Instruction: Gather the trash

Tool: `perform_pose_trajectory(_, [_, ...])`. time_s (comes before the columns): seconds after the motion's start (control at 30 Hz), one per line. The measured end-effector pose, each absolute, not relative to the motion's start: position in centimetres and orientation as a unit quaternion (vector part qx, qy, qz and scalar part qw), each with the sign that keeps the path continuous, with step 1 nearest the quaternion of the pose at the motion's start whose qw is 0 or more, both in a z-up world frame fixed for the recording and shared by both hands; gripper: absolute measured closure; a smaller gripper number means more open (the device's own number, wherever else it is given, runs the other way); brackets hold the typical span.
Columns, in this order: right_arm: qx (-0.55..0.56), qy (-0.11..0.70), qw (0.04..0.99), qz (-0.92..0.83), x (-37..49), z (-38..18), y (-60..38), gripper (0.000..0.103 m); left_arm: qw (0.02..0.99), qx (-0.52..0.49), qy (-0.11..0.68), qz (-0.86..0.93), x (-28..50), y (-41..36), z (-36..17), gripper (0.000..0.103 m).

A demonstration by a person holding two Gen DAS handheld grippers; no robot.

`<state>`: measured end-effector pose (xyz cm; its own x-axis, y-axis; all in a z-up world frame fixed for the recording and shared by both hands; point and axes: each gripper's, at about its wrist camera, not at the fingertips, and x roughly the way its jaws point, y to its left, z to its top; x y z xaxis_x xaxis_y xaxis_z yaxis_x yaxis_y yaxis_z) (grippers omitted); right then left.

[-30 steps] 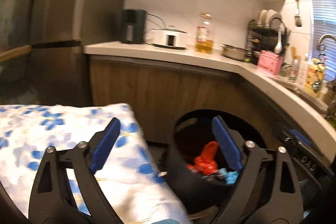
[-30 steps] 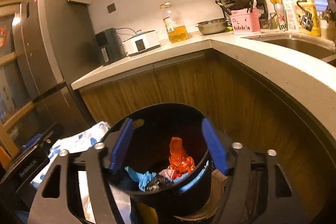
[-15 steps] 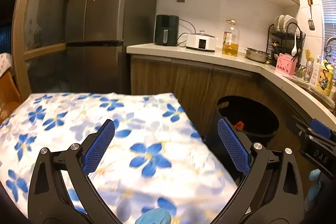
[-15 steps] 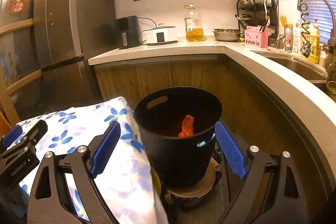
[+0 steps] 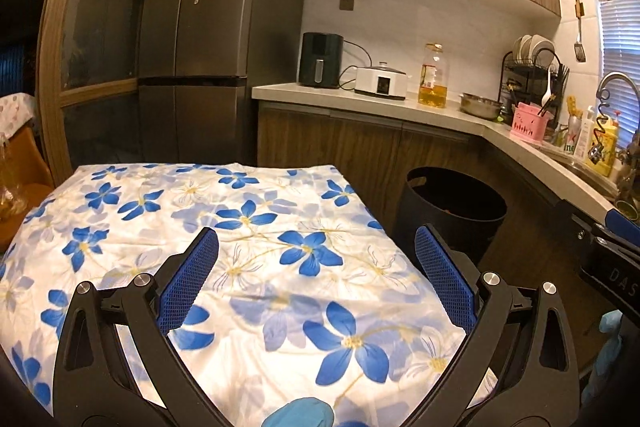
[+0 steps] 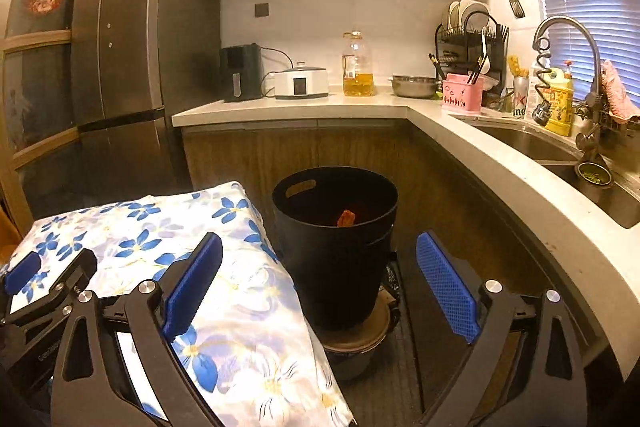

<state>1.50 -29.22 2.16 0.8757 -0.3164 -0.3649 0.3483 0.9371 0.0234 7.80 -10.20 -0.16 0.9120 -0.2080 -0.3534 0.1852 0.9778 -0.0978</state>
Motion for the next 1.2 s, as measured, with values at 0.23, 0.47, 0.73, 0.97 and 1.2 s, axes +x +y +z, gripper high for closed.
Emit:
perform_pose_trajectory(0.23, [0.039,0.174,0.969,-0.173,-0.9,2.4,-28.0,0.009,0.979,-0.031,0.173,-0.107,5.4,-9.8,0.3,0.006])
perform_pose_trajectory(0.47, [0.034,0.168,0.970,-0.172,-2.1,2.7,-27.3,0.008,0.980,-0.027,0.165,-0.111,4.1,-9.8,0.7,0.006])
perform_pose_trajectory(0.73, [0.035,0.163,0.971,-0.170,-2.4,2.8,-26.9,0.008,0.981,-0.030,0.158,-0.107,3.4,-9.3,1.1,0.006])
perform_pose_trajectory(0.97, [0.034,0.163,0.971,-0.171,-2.4,2.8,-26.9,0.008,0.982,-0.030,0.157,-0.105,3.3,-9.3,1.3,0.006])
perform_pose_trajectory(1.2, [0.035,0.165,0.971,-0.167,-2.5,2.9,-27.1,0.008,0.981,-0.030,0.158,-0.105,3.3,-9.2,1.3,0.006])
